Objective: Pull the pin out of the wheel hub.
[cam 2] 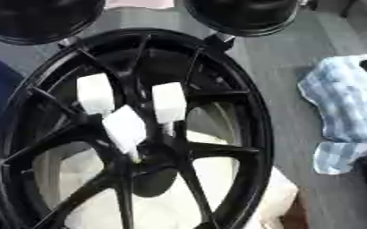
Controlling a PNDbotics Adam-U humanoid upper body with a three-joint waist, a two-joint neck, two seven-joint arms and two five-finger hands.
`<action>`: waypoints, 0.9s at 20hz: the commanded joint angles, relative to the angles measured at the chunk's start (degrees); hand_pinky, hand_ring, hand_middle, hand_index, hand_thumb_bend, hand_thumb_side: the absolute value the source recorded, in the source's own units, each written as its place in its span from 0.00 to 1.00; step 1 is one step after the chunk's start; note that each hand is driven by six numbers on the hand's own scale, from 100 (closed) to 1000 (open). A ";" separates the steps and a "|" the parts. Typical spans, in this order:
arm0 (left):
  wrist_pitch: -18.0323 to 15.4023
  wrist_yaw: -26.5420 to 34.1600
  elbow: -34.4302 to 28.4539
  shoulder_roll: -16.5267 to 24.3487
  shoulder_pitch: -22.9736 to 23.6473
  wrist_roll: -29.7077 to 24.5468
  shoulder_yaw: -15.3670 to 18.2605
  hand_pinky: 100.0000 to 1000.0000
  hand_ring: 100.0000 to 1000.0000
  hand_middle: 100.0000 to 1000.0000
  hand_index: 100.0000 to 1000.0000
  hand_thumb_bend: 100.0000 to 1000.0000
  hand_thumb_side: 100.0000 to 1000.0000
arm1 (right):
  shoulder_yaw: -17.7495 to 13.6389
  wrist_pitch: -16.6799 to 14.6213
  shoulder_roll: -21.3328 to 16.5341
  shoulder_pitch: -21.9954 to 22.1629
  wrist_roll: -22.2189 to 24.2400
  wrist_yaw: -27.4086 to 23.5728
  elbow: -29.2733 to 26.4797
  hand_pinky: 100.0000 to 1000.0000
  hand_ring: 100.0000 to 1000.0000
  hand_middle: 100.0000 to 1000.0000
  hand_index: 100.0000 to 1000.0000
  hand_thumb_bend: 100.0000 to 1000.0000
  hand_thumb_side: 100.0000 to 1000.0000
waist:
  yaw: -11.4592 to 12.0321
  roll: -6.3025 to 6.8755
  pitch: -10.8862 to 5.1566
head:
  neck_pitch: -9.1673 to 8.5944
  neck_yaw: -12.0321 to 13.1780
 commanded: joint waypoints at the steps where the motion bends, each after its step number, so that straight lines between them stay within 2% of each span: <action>1: -5.63 -3.13 -1.17 4.84 0.02 -2.51 -0.57 0.81 0.62 0.66 0.75 0.00 0.67 | -0.60 -0.12 -1.45 0.35 -0.08 0.37 -1.07 0.83 0.66 0.61 0.51 0.08 0.30 | 0.09 0.10 -1.05 | -0.11 -0.21; 5: -15.45 -5.05 -1.17 12.37 0.37 -5.52 -1.69 0.81 0.63 0.68 0.76 0.00 0.60 | -0.60 0.08 -1.56 0.97 -0.14 0.60 -1.07 0.83 0.66 0.61 0.51 0.08 0.30 | 0.30 0.36 -1.70 | 0.07 -0.78; 9: -25.25 -2.36 -1.17 21.64 0.10 -6.17 -0.77 0.82 0.65 0.69 0.77 0.00 0.55 | -0.72 0.09 -1.96 1.83 -0.30 0.77 -1.07 0.83 0.66 0.61 0.51 0.08 0.30 | 0.55 0.83 -2.59 | 0.75 -1.62; 11: -28.71 -0.41 -1.17 26.45 -0.01 -6.13 0.30 0.82 0.65 0.69 0.77 0.00 0.54 | -0.85 0.06 -2.12 2.35 -0.45 0.91 -1.07 0.83 0.66 0.61 0.51 0.08 0.30 | 0.70 1.08 -2.97 | 1.23 -2.07; 14: -30.45 1.82 -1.17 32.52 -0.02 -7.21 1.73 0.82 0.65 0.70 0.77 0.00 0.52 | -0.98 -0.01 -2.30 2.94 -0.61 1.14 -1.05 0.83 0.66 0.61 0.51 0.08 0.30 | 0.85 1.39 -3.37 | 1.69 -2.32; 18: -28.44 -0.82 -1.17 43.24 -1.22 -12.28 4.66 0.83 0.66 0.71 0.78 0.00 0.45 | -1.16 -0.04 -2.52 4.09 -0.83 1.71 -1.00 0.83 0.66 0.61 0.51 0.07 0.30 | 1.17 1.80 -4.00 | 2.32 -2.87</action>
